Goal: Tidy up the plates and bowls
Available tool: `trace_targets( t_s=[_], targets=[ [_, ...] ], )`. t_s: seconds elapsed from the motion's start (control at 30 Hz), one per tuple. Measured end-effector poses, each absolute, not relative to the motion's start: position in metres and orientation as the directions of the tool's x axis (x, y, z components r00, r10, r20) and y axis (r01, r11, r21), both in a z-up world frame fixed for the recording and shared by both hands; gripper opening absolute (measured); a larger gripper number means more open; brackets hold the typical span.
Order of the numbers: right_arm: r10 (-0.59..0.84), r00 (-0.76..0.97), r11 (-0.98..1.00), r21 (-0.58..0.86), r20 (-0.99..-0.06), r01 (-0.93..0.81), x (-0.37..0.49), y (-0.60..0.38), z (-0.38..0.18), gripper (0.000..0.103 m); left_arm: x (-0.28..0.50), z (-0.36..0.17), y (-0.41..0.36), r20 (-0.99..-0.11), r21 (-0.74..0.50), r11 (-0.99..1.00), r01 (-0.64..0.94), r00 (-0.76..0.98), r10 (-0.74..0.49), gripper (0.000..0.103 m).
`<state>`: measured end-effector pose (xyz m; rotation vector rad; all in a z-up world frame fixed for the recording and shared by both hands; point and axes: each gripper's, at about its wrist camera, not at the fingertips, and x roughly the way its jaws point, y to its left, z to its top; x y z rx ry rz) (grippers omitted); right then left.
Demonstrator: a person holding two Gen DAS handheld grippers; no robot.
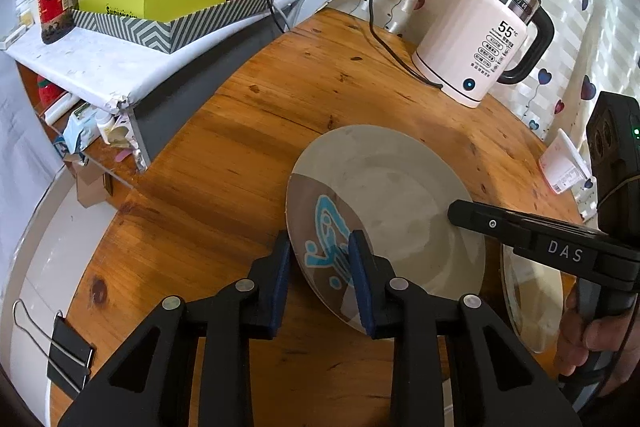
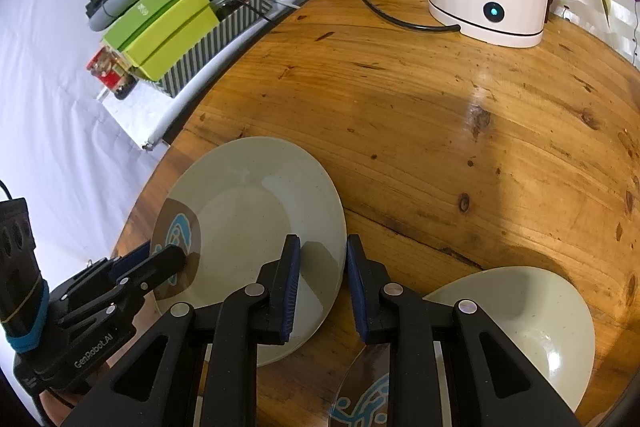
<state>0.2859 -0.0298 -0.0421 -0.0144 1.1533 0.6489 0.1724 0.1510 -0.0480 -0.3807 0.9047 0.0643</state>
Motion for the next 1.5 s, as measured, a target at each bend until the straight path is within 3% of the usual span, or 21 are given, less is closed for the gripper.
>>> trace_targets(
  t_s=[0.6, 1.5],
  targets=[
    [0.481, 0.261, 0.815, 0.318, -0.837, -0.485, 0.263, -0.037, -0.017, 0.022, 0.149, -0.020, 0.144, -0.765, -0.281, 0.937, -0.206, 0.638, -0.089, 0.029],
    [0.469, 0.284, 0.829, 0.306, -0.836, -0.468, 0.156, -0.088, 0.003, 0.022, 0.053, -0.007, 0.102, -0.765, -0.280, 0.946, -0.163, 0.633, -0.118, 0.029]
  ],
)
